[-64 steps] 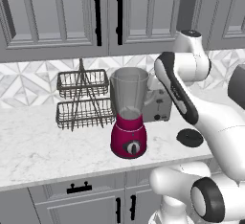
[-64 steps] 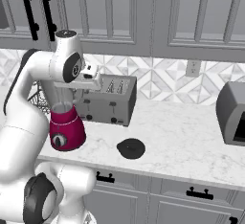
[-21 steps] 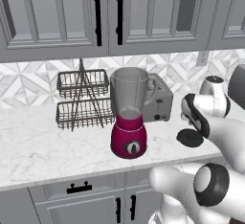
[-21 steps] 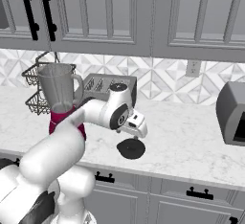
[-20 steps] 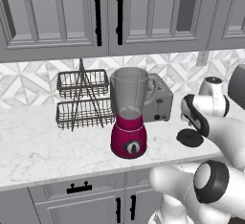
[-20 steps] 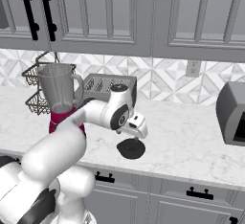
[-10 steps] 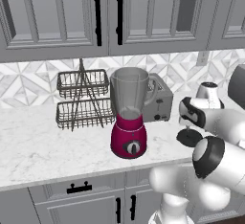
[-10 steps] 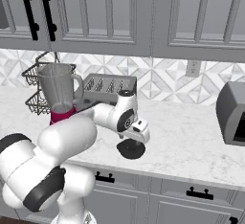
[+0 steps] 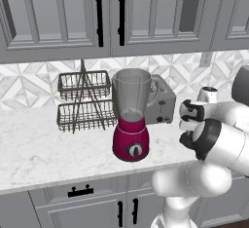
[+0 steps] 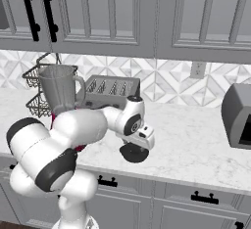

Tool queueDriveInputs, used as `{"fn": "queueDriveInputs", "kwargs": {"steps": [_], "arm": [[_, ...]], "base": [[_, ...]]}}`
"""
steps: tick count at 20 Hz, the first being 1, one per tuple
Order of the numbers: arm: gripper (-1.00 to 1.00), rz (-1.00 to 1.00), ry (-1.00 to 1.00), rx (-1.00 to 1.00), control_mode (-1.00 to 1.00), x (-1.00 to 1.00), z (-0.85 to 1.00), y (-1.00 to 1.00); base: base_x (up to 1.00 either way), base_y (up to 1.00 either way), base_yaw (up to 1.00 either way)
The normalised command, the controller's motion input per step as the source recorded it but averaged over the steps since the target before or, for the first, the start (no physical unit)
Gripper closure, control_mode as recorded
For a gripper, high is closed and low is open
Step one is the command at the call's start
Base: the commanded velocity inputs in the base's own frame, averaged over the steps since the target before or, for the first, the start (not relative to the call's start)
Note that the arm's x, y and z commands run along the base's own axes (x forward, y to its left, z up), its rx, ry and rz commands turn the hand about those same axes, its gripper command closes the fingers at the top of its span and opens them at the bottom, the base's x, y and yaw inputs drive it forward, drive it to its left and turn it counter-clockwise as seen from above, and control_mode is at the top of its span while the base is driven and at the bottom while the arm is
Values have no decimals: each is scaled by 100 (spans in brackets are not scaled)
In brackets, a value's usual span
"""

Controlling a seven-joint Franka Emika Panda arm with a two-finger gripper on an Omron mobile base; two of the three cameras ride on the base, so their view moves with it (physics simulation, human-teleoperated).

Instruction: Close the lid blender by securely placing the lid on top.

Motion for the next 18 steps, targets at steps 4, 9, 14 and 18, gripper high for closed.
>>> {"fn": "queueDriveInputs", "kwargs": {"steps": [4, 9, 14, 18], "arm": [[-100, 0, 6, 0, -100, 21, -10, 0], [-100, 0, 7, 0, -100, 4, -26, 0], [-100, 0, 5, 0, -100, 0, -34, 0], [-100, 0, 1, 0, -100, 0, -29, 0]], "base": [[0, 0, 0], [0, 0, 0], [0, 0, 0], [0, 0, 0]]}}
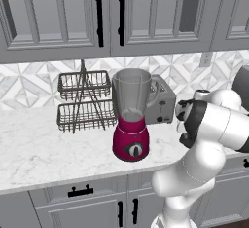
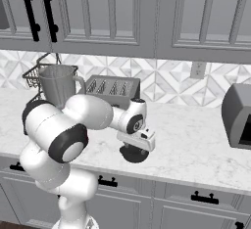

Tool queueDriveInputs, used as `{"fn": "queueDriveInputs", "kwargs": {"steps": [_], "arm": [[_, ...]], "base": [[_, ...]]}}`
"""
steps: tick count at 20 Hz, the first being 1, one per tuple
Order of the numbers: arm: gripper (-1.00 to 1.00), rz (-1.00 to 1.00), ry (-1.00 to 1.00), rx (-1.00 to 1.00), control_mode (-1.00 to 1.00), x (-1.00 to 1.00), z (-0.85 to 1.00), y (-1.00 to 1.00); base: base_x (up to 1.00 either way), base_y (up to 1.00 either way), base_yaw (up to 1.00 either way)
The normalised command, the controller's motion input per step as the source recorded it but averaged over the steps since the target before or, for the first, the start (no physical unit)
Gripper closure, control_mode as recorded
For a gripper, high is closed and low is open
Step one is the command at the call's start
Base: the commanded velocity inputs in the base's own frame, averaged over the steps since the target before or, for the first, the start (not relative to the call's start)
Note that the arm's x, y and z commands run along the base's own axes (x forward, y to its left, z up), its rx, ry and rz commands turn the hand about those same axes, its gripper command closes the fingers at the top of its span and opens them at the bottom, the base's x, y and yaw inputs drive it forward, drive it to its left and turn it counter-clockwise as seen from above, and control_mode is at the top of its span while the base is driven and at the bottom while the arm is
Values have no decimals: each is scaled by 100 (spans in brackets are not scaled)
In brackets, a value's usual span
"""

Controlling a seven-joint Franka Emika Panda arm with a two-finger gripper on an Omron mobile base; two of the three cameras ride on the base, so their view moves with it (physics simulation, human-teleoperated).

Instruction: Close the lid blender by securely placing the lid on top.

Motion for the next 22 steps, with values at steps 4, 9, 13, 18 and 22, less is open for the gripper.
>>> {"fn": "queueDriveInputs", "kwargs": {"steps": [4, 9, 13, 18, 22], "arm": [[100, 0, 0, 0, -100, 0, -23, 0], [100, 0, 0, 0, -100, 0, -5, 0], [100, 0, 0, 0, -100, 0, 0, 0], [100, 0, -1, 0, -100, -10, 0, 0], [100, -2, -29, 8, -100, -64, 41, -3]], "base": [[0, 0, 0], [0, 0, 0], [0, 0, 0], [0, 0, 0], [0, 0, 0]]}}
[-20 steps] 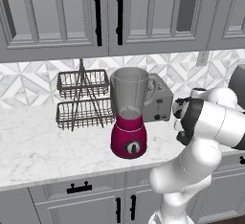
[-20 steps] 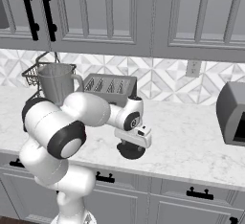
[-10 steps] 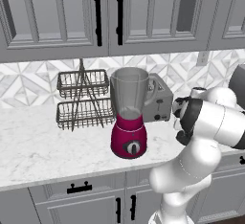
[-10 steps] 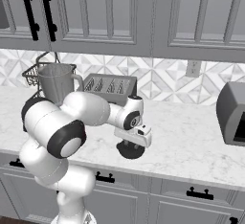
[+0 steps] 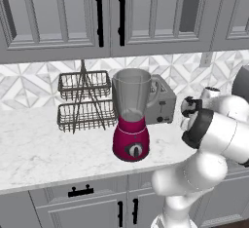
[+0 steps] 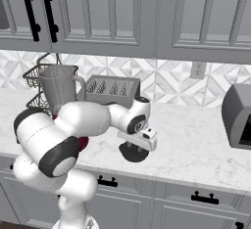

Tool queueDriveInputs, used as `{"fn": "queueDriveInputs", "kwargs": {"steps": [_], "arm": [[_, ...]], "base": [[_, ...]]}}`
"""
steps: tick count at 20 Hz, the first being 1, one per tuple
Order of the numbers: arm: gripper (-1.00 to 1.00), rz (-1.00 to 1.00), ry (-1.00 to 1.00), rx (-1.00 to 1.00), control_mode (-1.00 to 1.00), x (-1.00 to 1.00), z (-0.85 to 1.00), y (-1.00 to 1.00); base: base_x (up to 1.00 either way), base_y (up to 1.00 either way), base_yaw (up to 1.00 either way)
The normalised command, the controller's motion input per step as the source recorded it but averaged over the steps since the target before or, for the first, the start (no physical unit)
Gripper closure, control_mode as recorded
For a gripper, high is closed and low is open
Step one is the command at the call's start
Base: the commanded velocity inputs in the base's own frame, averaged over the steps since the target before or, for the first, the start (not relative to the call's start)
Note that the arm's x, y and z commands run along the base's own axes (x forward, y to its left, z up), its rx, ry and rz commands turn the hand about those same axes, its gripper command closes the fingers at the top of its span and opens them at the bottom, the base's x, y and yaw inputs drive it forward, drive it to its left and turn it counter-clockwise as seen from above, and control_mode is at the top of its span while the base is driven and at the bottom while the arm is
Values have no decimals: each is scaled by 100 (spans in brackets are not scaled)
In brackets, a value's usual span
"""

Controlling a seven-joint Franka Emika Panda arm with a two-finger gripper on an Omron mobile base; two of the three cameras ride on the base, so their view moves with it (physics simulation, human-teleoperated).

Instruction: Close the lid blender by securely placing the lid on top.

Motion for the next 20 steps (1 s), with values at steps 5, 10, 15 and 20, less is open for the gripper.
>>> {"fn": "queueDriveInputs", "kwargs": {"steps": [5, 10, 15, 20], "arm": [[100, -8, -58, 6, -100, -81, 93, 0], [100, -12, -61, 0, -100, -55, 100, 3], [100, -7, -45, 0, -100, -24, 100, 27], [100, 0, -26, -1, -100, -7, 100, 29]], "base": [[0, 0, 0], [0, 0, 0], [0, 0, 0], [0, 0, 0]]}}
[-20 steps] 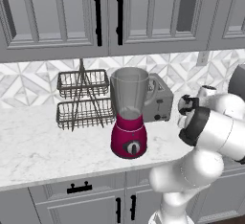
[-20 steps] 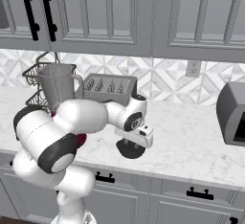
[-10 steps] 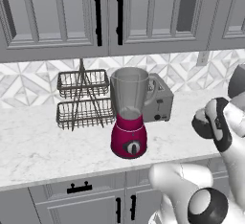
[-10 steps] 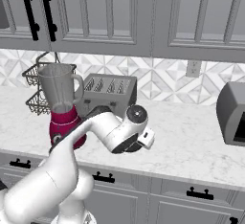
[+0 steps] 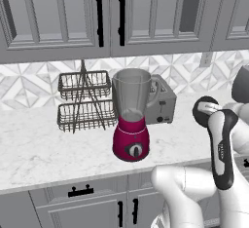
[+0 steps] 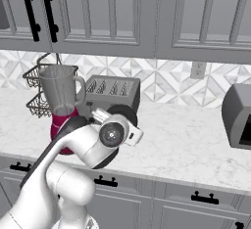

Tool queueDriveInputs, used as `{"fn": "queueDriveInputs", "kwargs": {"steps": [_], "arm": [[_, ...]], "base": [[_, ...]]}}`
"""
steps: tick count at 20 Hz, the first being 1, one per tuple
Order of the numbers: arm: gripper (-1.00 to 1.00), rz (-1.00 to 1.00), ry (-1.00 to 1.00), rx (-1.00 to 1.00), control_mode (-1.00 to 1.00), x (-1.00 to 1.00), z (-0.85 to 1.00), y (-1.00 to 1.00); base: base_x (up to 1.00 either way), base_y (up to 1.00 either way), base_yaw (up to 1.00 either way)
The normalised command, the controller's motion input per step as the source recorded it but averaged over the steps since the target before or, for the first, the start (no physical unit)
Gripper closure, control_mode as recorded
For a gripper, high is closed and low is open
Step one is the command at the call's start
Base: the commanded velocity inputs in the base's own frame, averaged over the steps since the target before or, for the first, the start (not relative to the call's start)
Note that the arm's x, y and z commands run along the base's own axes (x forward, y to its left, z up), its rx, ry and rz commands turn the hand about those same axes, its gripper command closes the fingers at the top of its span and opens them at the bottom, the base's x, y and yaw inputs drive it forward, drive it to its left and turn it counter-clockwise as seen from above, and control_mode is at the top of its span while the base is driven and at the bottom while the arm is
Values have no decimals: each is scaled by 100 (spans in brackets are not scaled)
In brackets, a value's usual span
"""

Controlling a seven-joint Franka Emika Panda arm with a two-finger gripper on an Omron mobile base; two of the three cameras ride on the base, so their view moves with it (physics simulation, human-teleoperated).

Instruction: Close the lid blender by securely placing the lid on top.

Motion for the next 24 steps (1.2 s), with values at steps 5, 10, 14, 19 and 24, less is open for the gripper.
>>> {"fn": "queueDriveInputs", "kwargs": {"steps": [5, 10, 14, 19, 24], "arm": [[100, 0, -10, 0, -100, 0, 100, 31], [100, 0, -1, -3, -100, -8, 100, 20], [100, 0, 15, -2, -100, -20, 100, 5], [100, 0, 39, -1, -100, -10, 100, 15], [100, 0, 62, -5, -100, 3, 92, 40]], "base": [[0, 0, 0], [0, 0, 0], [0, 0, 0], [0, 0, 0], [0, 0, 0]]}}
